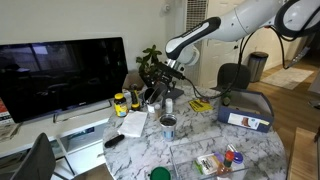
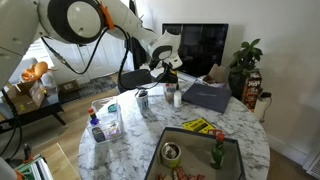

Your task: Put the black pouch on the plastic cup

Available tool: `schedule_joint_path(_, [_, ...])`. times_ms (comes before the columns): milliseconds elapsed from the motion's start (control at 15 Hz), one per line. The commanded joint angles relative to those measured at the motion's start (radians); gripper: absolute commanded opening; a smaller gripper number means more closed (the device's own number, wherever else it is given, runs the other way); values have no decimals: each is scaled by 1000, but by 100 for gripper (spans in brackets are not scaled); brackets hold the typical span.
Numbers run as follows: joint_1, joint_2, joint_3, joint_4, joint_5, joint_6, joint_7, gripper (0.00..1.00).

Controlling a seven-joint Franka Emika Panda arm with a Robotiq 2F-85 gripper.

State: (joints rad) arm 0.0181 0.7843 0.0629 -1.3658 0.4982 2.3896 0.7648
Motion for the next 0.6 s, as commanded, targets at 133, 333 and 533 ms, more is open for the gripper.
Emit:
schedule_joint_path(133, [-47,-157,32,-181,59,53,-85,100])
schedule_joint_path(333, [-193,-265,166,-305,85,10,-311,100])
schedule_joint_path(533, [-157,-231,119,-242,116,3,-350,100])
